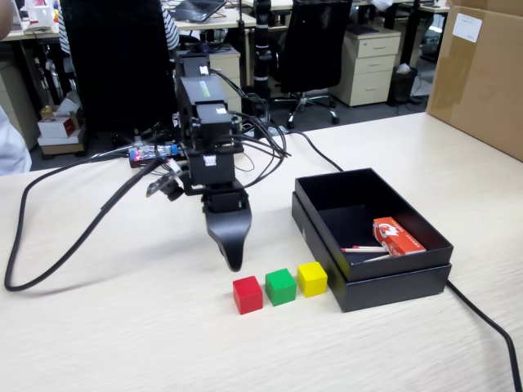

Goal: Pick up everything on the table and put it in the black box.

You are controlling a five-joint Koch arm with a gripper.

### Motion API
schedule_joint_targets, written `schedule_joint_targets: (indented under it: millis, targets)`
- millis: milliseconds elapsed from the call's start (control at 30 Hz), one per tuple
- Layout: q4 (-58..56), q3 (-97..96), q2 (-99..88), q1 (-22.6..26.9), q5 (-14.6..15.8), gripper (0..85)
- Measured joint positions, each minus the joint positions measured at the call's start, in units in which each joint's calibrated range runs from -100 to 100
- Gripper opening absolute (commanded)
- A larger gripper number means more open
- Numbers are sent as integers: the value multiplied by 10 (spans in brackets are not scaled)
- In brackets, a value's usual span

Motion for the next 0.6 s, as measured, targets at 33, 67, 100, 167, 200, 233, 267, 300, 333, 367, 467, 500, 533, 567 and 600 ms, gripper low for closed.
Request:
schedule_joint_targets:
  millis: [33,67,100,167,200,233,267,300,333,367,467,500,533,567,600]
  targets:
    - [0,3,0,0,0,473]
    - [0,35,28,5,0,473]
    - [0,37,28,6,0,473]
    - [0,66,58,9,0,473]
    - [0,78,71,10,0,473]
    - [0,93,87,10,0,473]
    - [0,122,110,10,0,473]
    - [-1,124,110,10,0,473]
    - [-1,131,119,10,0,473]
    - [-1,134,128,9,0,473]
    - [-1,136,154,7,-2,473]
    - [-1,136,162,7,-3,472]
    - [-1,136,171,6,-3,472]
    - [-1,151,190,4,-3,471]
    - [-1,152,190,4,-3,463]
